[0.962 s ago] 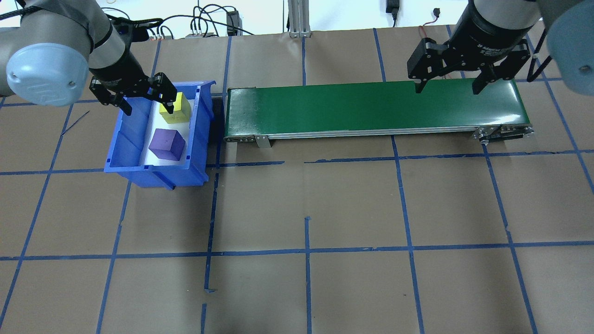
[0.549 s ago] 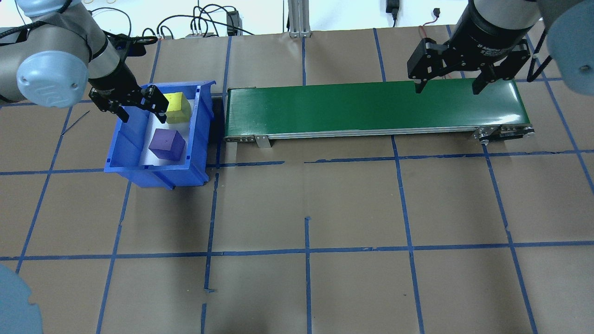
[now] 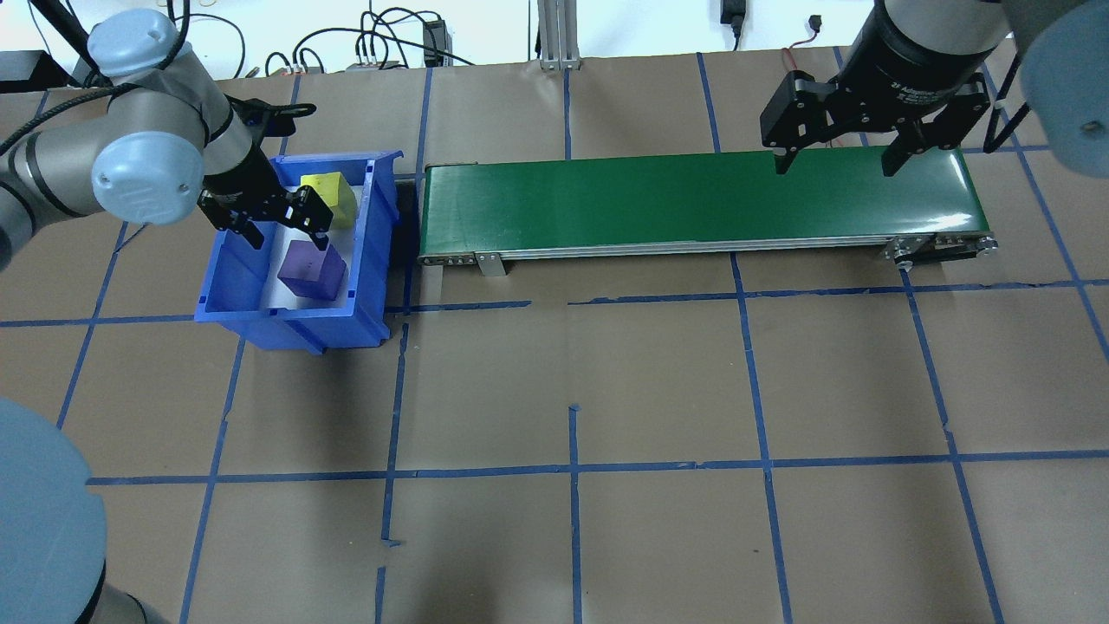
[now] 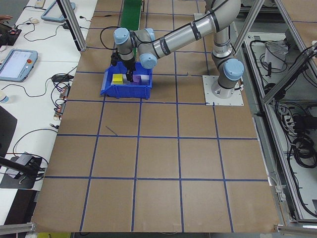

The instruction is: Move block left to right into plate

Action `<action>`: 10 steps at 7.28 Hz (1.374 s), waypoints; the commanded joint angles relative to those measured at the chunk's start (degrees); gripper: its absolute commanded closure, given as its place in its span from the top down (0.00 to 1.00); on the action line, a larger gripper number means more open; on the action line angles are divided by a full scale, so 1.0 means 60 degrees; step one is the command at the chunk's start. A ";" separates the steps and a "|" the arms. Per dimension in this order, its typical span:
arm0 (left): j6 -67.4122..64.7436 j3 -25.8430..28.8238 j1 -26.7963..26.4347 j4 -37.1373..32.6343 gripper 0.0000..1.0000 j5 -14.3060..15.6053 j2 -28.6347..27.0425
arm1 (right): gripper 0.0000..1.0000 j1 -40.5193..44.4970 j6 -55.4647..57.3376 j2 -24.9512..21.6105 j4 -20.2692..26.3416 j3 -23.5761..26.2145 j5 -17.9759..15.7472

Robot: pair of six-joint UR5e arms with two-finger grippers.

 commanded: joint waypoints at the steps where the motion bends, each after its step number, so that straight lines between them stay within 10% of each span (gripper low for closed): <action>1: -0.0016 -0.0564 -0.0012 0.0471 1.00 -0.0015 -0.0120 | 1.00 -0.0010 0.0000 0.0000 0.0006 0.0000 0.0000; 2: -0.0016 -0.0624 -0.0012 0.0559 1.00 -0.0059 -0.0120 | 1.00 -0.0010 0.0000 0.0000 0.0006 0.0014 0.0000; 4: 0.0071 -0.0581 -0.0012 0.0735 0.42 -0.0148 -0.0222 | 1.00 -0.0010 0.0000 0.0000 0.0006 0.0014 0.0000; 5: 0.0057 -0.0421 -0.0012 0.0837 0.28 -0.0118 -0.0034 | 1.00 -0.0010 0.0000 0.0000 0.0006 0.0029 0.0000; 10: -0.0336 0.0544 -0.1048 0.1659 0.28 -0.0543 0.1756 | 1.00 0.0005 0.0000 0.0000 -0.0008 0.0029 0.0000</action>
